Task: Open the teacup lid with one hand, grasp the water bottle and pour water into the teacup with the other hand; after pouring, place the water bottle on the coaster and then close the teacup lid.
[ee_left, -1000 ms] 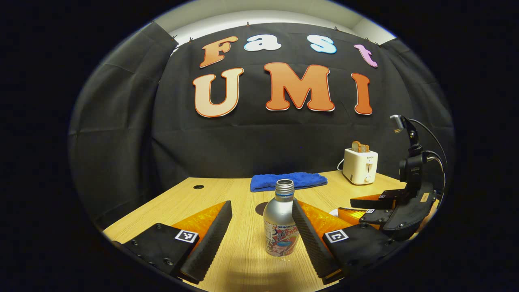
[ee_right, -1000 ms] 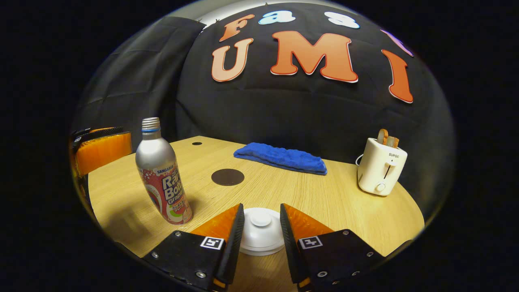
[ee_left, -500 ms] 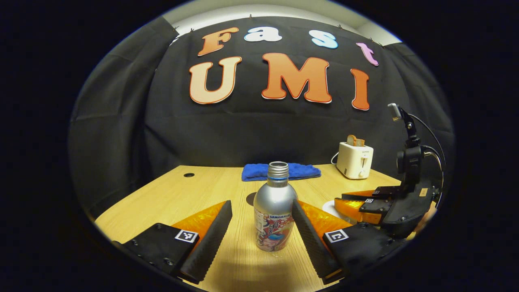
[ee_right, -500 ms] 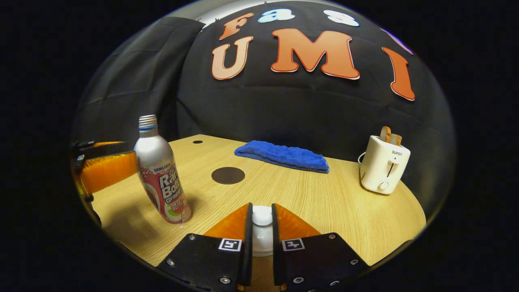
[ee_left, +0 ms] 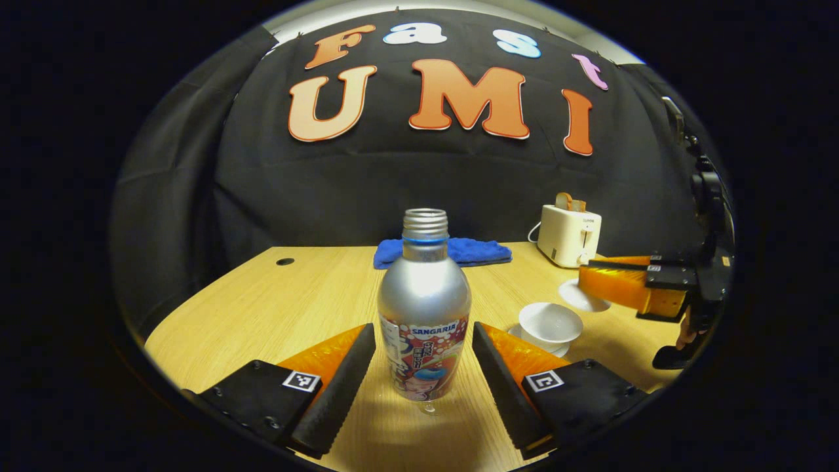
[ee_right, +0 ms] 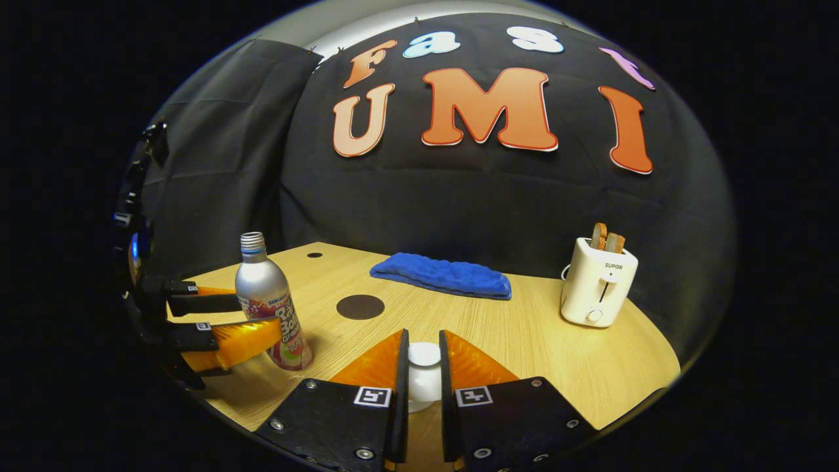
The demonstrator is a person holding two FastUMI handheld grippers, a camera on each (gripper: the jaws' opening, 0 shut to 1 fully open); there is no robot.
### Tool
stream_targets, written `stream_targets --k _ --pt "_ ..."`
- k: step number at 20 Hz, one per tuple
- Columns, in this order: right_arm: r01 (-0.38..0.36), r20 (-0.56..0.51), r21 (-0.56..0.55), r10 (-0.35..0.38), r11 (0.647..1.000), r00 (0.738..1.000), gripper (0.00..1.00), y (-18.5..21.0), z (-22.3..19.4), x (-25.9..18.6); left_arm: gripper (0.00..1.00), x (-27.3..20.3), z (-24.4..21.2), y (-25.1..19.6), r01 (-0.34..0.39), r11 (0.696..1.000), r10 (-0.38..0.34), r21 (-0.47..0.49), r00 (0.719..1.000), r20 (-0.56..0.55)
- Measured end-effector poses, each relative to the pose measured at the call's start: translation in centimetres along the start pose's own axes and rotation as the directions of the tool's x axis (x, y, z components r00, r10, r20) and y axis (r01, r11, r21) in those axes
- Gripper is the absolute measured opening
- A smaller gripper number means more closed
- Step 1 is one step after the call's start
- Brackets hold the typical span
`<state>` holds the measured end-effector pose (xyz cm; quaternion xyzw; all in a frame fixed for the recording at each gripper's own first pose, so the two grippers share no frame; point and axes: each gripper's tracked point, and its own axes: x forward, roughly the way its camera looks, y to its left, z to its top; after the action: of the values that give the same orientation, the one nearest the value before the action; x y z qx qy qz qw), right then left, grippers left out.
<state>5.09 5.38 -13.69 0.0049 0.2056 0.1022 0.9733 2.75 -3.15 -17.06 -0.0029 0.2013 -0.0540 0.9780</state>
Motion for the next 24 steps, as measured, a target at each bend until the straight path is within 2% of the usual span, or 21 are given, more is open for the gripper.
stream_targets --k 1,4,5,7,8,9,12,13,16,19,20,21,22,23,24 --pt "0.008 0.004 0.003 -0.008 1.000 1.000 0.22 -0.5 0.2 -0.4 1.00 0.4 -0.3 0.0 -0.005 1.000 0.005 0.005 1.000 -0.013" --pt "0.036 0.021 0.016 -0.037 0.999 0.999 0.21 -2.1 0.7 -1.5 0.98 1.8 -1.2 0.0 -0.016 1.000 0.017 0.015 0.999 -0.047" --pt "0.048 0.024 0.028 -0.048 0.998 0.999 0.21 -2.6 0.7 -1.9 0.94 1.8 -1.7 0.1 -0.020 1.000 0.021 0.021 0.998 -0.063" --pt "0.075 0.021 0.037 -0.076 0.996 0.997 0.21 -3.7 0.2 -2.7 0.88 2.2 -1.0 -0.3 -0.020 1.000 0.021 0.022 0.999 -0.027" --pt "0.094 0.021 0.030 -0.095 0.995 0.995 0.21 -4.3 0.1 -3.1 0.82 2.3 -1.1 -0.1 -0.033 0.999 0.034 0.028 0.999 -0.034" --pt "0.111 0.025 0.031 -0.112 0.993 0.993 0.22 -5.1 0.0 -3.4 0.81 2.7 -0.9 0.5 -0.066 0.997 0.067 0.028 0.998 -0.019" --pt "0.122 0.026 0.068 -0.124 0.990 0.992 0.21 -6.1 -0.3 -4.0 0.80 3.1 -0.5 1.5 -0.126 0.988 0.128 0.089 0.992 -0.016" --pt "0.129 0.032 0.063 -0.131 0.990 0.991 0.21 -6.5 -0.2 -4.2 0.83 3.2 -0.5 1.4 -0.133 0.985 0.136 0.106 0.990 -0.023" --pt "0.151 0.050 0.046 -0.153 0.987 0.987 0.22 -7.5 0.1 -5.1 0.82 3.5 0.7 1.8 -0.142 0.973 0.147 0.184 0.989 -0.014" --pt "0.170 0.059 0.049 -0.173 0.984 0.983 0.21 -8.8 0.0 -6.0 0.82 3.7 2.5 2.1 -0.164 0.939 0.165 0.301 0.986 0.022" --pt "0.183 0.061 0.049 -0.186 0.982 0.981 0.21 -9.3 -0.1 -6.2 0.77 3.6 3.1 2.0 -0.172 0.925 0.169 0.339 0.985 0.039" --pt "0.191 0.062 0.053 -0.194 0.980 0.979 0.21 -9.8 -0.1 -6.5 0.82 3.6 3.4 2.0 -0.177 0.909 0.172 0.378 0.984 0.048" --pt "0.195 0.060 0.056 -0.198 0.979 0.978 0.21 -10.1 -0.2 -6.6 0.77 3.7 3.8 1.9 -0.182 0.891 0.174 0.417 0.983 0.058" --pt "0.199 0.060 0.059 -0.202 0.978 0.977 0.21 -10.3 -0.3 -6.8 0.82 3.7 4.2 1.7 -0.182 0.870 0.173 0.457 0.983 0.063" --pt "0.202 0.059 0.061 -0.206 0.977 0.977 0.21 -10.6 -0.4 -6.9 0.77 3.7 4.4 1.5 -0.184 0.849 0.171 0.496 0.983 0.071"
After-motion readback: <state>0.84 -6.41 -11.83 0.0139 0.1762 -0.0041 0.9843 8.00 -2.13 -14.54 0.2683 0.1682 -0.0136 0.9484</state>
